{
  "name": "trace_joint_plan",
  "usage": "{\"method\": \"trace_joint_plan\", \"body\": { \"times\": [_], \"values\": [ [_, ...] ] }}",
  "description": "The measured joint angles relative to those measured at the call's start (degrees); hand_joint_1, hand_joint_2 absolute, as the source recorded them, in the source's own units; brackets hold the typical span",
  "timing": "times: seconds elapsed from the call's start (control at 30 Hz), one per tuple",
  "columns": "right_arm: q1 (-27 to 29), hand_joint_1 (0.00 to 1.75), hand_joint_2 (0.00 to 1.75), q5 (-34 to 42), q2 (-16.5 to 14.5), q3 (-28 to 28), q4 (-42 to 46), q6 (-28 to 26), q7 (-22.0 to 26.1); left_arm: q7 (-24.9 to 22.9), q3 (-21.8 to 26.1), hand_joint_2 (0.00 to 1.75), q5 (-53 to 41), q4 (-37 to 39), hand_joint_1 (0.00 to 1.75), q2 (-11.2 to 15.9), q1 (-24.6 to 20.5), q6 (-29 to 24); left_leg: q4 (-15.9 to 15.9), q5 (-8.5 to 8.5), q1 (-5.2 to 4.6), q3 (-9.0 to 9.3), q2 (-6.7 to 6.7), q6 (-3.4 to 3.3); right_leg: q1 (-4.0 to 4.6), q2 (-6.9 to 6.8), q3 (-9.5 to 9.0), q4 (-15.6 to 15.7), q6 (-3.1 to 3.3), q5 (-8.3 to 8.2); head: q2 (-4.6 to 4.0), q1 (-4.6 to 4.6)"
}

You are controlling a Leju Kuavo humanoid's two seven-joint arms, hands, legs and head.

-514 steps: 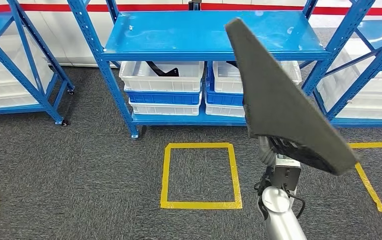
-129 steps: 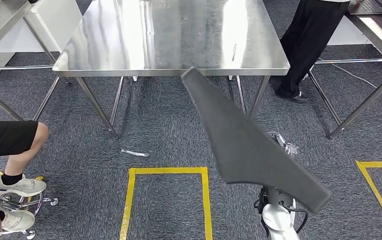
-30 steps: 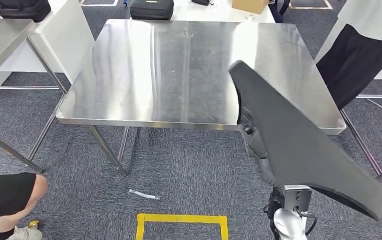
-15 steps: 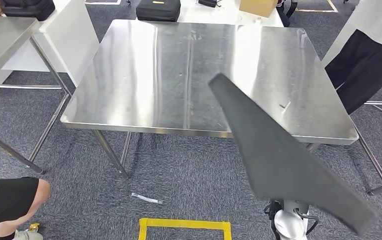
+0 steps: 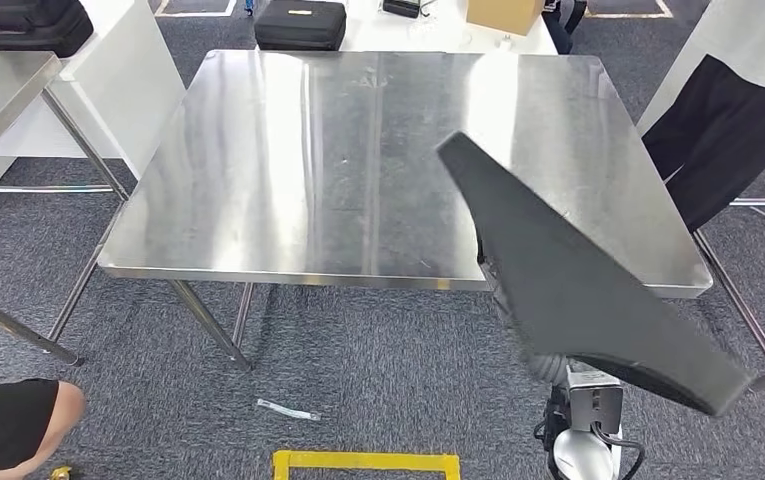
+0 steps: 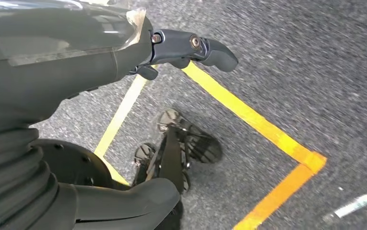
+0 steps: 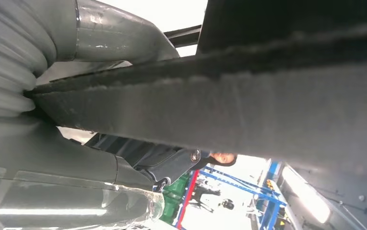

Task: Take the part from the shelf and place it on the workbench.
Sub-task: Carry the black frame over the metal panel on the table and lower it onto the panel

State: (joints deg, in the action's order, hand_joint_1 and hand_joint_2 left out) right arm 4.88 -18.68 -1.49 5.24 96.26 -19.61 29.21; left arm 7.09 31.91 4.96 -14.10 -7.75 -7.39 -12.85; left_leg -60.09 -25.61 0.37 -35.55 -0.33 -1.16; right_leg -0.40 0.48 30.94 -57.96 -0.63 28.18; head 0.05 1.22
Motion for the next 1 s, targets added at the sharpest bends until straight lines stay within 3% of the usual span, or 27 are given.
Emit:
{"method": "trace_joint_plan", "body": {
  "times": [0.07,0.17,0.27,0.37,0.4,0.47,0.5,0.53,0.57,0.63,0.7,0.8,0.83,0.87,0.9,0.97,1.0],
  "values": [
    [-0.21,1.73,1.75,-0.08,-0.11,0.03,-0.2,0.0,0.04,0.07,0.0,1.75,0.02,0.0,0.0,0.01,0.01,-0.04,1.22,-0.34,-0.39,0.78,0.02,-0.5,0.12,0.0,-0.14,0.11,-0.65,0.33,-0.01,-0.03],
    [-0.46,1.73,1.75,-0.28,-0.29,0.09,-0.28,0.0,0.04,0.21,0.02,1.75,0.03,-0.02,0.0,-0.13,0.09,-0.12,2.36,-0.18,-0.12,1.89,-0.03,-1.5,0.16,-0.11,0.15,-1.03,-1.39,1.2,-0.01,-0.07],
    [-0.74,1.73,1.75,-0.36,-0.34,0.11,-0.31,0.0,0.06,0.3,0.04,1.75,0.0,-0.02,0.0,-0.11,0.08,-0.15,2.99,-0.2,0.19,2.74,0.07,-2.03,0.17,-0.18,1.9,-4.79,-1.36,2.74,0.01,-0.16],
    [-0.78,1.73,1.75,-0.36,-0.34,0.12,-0.33,0.0,0.06,0.31,0.04,1.75,0.0,-0.02,0.0,-0.11,0.07,-0.15,2.99,-0.24,0.19,2.78,0.07,-2.07,0.15,-0.18,2.52,-5.9,-1.34,3.12,0.0,-0.16],
    [-0.76,1.73,1.75,-0.37,-0.34,0.13,-0.41,0.0,0.04,0.32,0.03,1.75,0.0,-0.02,0.0,-0.14,0.07,-0.14,2.98,-0.37,0.19,2.84,0.06,-2.12,0.03,-0.18,4.32,-8.8,-1.39,3.95,0.0,-0.17],
    [-0.76,1.73,1.75,-0.45,-0.33,0.16,-0.74,0.0,0.01,0.39,0.03,1.75,-0.05,-0.01,0.0,-0.24,0.17,-0.22,2.86,-1.66,0.3,4.03,-0.14,-1.51,-0.65,-0.3,5.78,-7.96,-2.91,1.45,0.0,-0.22],
    [-0.75,1.73,1.75,-0.51,-0.34,0.19,-0.92,0.0,-0.01,0.47,0.04,1.75,-0.1,-0.01,0.0,-0.27,0.2,-0.34,2.78,-2.48,0.3,4.71,-0.24,-0.98,-0.99,-0.35,5.67,-5.9,-3.43,-0.32,0.0,-0.22],
    [-0.77,1.73,1.75,-0.57,-0.34,0.21,-1.07,0.0,-0.03,0.55,0.04,1.75,-0.15,-0.01,0.0,-0.28,0.24,-0.5,2.75,-3.21,0.32,5.37,-0.33,-0.38,-1.17,-0.4,4.22,-1.77,-3.76,-2.59,-0.01,-0.22],
    [-0.8,1.73,1.75,-0.61,-0.32,0.22,-1.17,0.01,-0.04,0.64,0.05,1.75,-0.2,-0.02,0.0,-0.26,0.22,-0.69,2.8,-3.62,0.27,5.65,-0.33,0.06,-1.04,-0.41,3.37,-0.05,-3.28,-3.03,-0.01,-0.22],
    [-0.83,1.73,1.75,-0.54,-0.26,0.23,-1.31,0.04,-0.05,0.71,0.06,1.75,-0.24,-0.03,0.0,-0.26,0.18,-0.96,2.79,-4.04,0.53,5.82,-0.24,0.63,-1.08,-0.31,3.2,-0.07,-2.17,-2.73,0.0,-0.18],
    [-0.88,1.73,1.75,-0.45,-0.24,0.27,-1.38,0.07,0.01,0.73,0.08,1.75,-0.37,-0.04,0.0,-0.26,0.12,-1.13,-0.21,-5.62,0.76,4.44,-0.07,1.13,-1.32,-0.27,2.64,0.03,-1.19,-2.33,0.01,-0.12],
    [-0.88,1.73,1.75,-0.42,-0.3,0.42,-1.61,0.07,0.04,0.71,0.13,1.75,-0.46,-0.04,0.0,-0.27,0.18,-1.18,-11.79,-9.73,0.81,-2.39,0.04,1.44,-1.06,-0.36,1.79,0.05,-0.01,-1.5,-0.01,-0.07],
    [-0.87,1.73,1.75,-0.42,-0.32,0.45,-1.73,0.07,0.04,0.69,0.15,1.75,-0.46,-0.04,0.0,-0.27,0.25,-1.19,-14.4,-9.98,0.81,-4.42,0.04,1.41,-0.9,-0.36,1.51,0.05,0.21,-1.24,-0.01,-0.06],
    [-0.86,1.73,1.75,-0.42,-0.34,0.46,-1.82,0.07,0.04,0.68,0.19,1.75,-0.46,-0.04,0.0,-0.26,0.29,-1.19,-14.68,-8.82,0.8,-5.4,0.05,1.27,-0.77,-0.3,1.13,0.05,0.32,-0.95,-0.01,-0.07],
    [-0.87,1.73,1.75,-0.39,-0.36,0.46,-1.88,0.07,0.11,0.75,0.23,1.75,-0.46,-0.04,0.0,-0.24,0.31,-1.16,-12.63,-6.57,0.78,-5.18,0.05,1.02,-0.68,-0.21,0.65,0.04,0.31,-0.61,-0.01,-0.07],
    [-1.02,1.73,1.75,-0.21,-0.38,0.5,-1.91,0.05,0.56,1.02,0.33,1.75,-0.46,-0.05,0.0,-0.1,0.17,-1.03,-5.36,-1.62,0.59,-2.67,0.06,0.24,-0.5,-0.03,-0.25,0.04,0.02,0.15,-0.01,-0.09],
    [-1.26,1.73,1.75,-0.1,-0.4,0.52,-1.89,0.05,0.8,1.16,0.39,1.75,-0.46,-0.06,0.0,-0.03,-0.05,-0.96,-2.17,-0.35,0.42,-1.29,0.1,-0.11,-0.33,0.02,-0.5,0.03,-0.22,0.49,-0.01,-0.09]
  ]
}}
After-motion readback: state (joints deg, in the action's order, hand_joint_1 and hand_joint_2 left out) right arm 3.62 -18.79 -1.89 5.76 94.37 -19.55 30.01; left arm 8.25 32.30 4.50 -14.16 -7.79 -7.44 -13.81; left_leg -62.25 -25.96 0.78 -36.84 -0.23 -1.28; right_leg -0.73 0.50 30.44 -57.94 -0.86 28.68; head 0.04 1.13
